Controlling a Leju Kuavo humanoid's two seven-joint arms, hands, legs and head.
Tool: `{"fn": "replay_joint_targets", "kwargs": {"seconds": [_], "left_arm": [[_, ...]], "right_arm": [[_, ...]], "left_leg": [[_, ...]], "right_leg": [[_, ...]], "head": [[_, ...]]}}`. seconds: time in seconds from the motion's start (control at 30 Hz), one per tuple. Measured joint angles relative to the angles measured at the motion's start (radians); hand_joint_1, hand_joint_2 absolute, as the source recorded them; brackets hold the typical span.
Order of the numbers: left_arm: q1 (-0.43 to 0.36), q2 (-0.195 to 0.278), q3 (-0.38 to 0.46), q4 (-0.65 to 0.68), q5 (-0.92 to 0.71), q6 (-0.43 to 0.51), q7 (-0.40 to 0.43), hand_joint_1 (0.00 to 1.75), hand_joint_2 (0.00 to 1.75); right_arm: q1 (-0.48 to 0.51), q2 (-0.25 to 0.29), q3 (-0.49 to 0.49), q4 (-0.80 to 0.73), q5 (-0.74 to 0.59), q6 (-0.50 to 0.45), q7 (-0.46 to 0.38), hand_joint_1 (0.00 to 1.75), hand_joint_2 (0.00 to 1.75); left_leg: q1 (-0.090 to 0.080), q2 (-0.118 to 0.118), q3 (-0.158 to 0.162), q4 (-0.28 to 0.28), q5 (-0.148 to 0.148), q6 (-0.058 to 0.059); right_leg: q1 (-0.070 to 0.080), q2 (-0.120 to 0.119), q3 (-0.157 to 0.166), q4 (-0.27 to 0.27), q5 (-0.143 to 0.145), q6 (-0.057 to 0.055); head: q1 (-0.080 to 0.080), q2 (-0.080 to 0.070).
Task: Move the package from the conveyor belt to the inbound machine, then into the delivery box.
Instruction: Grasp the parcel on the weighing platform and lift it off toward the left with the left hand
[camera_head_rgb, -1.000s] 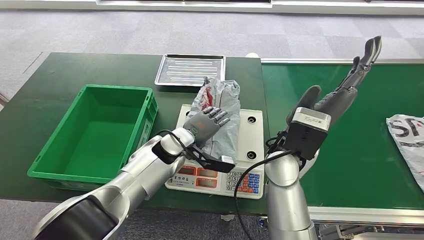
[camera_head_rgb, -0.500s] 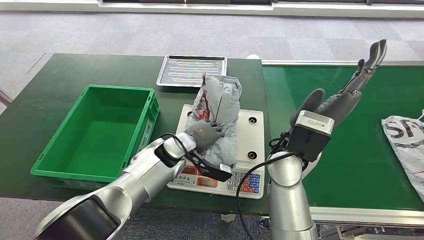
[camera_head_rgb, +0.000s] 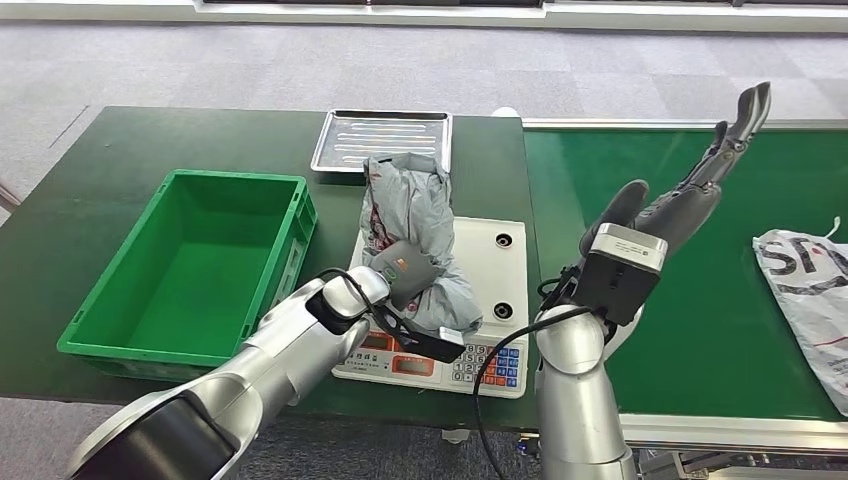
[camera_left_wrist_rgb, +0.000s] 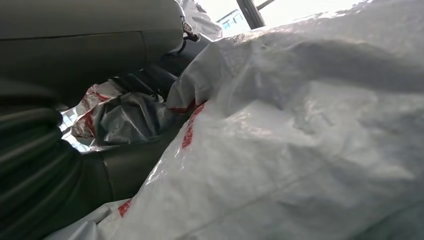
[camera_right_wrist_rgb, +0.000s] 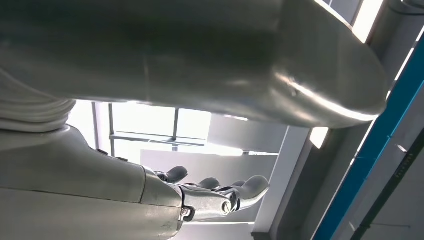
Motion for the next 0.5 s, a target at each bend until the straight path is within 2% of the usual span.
{"fn": "replay_joint_targets", "kwargs": {"seconds": [0.37, 0.43, 0.5], "left_arm": [[0.0, 0.004, 0.0, 0.0, 0.002, 0.023, 0.006, 1.75, 1.75], [0.0, 0.007, 0.001, -0.005, 0.004, 0.091, 0.036, 1.75, 1.75], [-0.007, 0.018, 0.006, -0.021, 0.002, 0.22, 0.113, 1.75, 1.75]], "right_arm": [[0.004, -0.002, 0.0, 0.0, 0.0, 0.0, 0.0, 0.0, 0.0], [0.006, -0.002, -0.001, -0.001, 0.003, 0.0, 0.0, 0.0, 0.0], [0.012, -0.004, -0.007, -0.007, 0.011, 0.0, 0.003, 0.0, 0.0]], "left_leg": [[0.0, 0.0, 0.0, 0.0, 0.0, 0.0], [0.0, 0.0, 0.0, 0.0, 0.0, 0.0], [0.0, 0.0, -0.002, 0.0, 0.001, -0.001]], "right_leg": [[0.0, 0.0, 0.0, 0.0, 0.0, 0.0], [0.0, 0.0, -0.001, 0.0, 0.0, 0.0], [0.0, 0.0, -0.002, 0.0, 0.001, 0.0]], "head": [[0.0, 0.0], [0.0, 0.0], [0.0, 0.0]]}}
